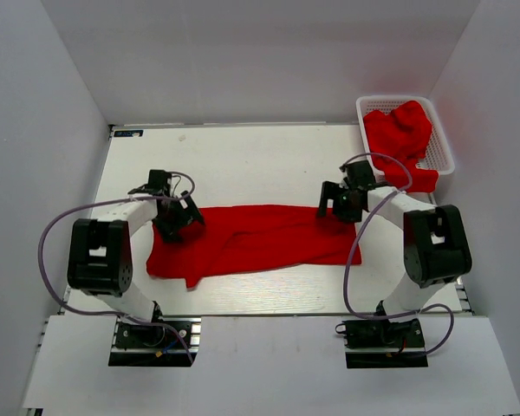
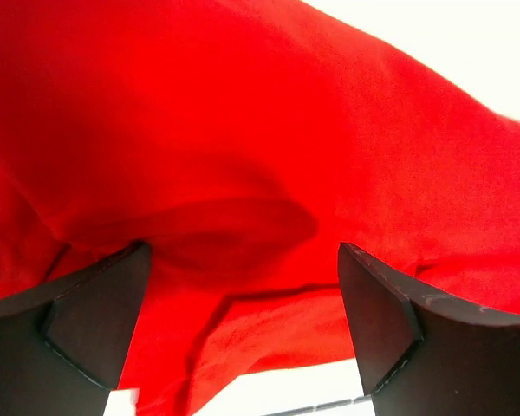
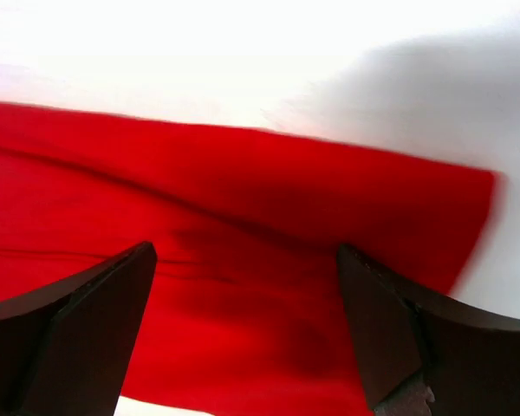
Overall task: Fold and stack the t-shirts
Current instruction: Fold the other side of the tshirt into a rectangle, then rotate the tshirt 90 degrees
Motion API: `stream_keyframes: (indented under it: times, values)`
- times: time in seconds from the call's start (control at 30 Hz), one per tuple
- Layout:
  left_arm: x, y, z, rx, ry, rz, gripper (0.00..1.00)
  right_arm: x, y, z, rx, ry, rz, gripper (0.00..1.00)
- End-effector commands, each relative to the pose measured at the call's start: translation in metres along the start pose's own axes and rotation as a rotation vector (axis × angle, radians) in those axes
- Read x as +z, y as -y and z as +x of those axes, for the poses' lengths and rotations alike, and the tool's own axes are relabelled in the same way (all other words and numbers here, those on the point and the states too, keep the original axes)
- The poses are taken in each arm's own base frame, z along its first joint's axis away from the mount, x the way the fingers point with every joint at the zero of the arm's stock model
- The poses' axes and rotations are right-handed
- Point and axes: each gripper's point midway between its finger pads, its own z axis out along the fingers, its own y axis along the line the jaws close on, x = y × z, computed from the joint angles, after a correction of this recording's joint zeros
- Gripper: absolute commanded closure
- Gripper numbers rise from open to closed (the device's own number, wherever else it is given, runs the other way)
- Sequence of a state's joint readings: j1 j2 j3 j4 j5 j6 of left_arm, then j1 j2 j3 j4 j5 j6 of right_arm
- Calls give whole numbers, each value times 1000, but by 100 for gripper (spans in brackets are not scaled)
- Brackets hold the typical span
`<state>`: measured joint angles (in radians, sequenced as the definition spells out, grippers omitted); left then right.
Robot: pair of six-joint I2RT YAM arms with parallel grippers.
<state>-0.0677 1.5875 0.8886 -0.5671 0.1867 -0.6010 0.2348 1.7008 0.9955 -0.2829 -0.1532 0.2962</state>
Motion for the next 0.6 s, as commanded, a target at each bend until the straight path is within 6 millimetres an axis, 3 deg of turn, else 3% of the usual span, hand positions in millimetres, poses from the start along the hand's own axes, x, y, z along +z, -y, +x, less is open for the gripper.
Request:
stream_keyframes:
  times: [0.0,0.1,0.13,0.17,0.2,0.23,0.27,0.3,0.37,0.4,0.57]
  values:
    - [22,-22,-39,16,101,-152,0,-21,55,32,116,-43,237,10]
    - [45,-15,-65,38,80,-186,0,-30,68,50,156,-57,263,10]
    - [46,1,-86,64,100,-154,0,-32,68,51,167,-60,246,10]
    - [63,1,-87,73,62,-154,0,-35,67,51,165,-48,240,10]
    - [69,11,-92,88,48,-116,0,-40,65,48,156,-32,231,10]
    - [66,30,-113,121,80,-70,0,-47,64,41,122,-4,223,10]
    - [74,41,-116,139,60,-18,0,-50,56,37,103,6,184,10]
    - [68,58,-132,166,89,31,0,-57,50,29,40,32,154,10]
    - [65,79,-144,220,121,94,0,-70,35,13,-3,83,86,10]
    - [56,91,-160,230,167,119,0,-83,26,-4,-68,149,58,10]
    - [34,110,-182,275,220,143,0,-107,-8,-20,-229,244,-101,10]
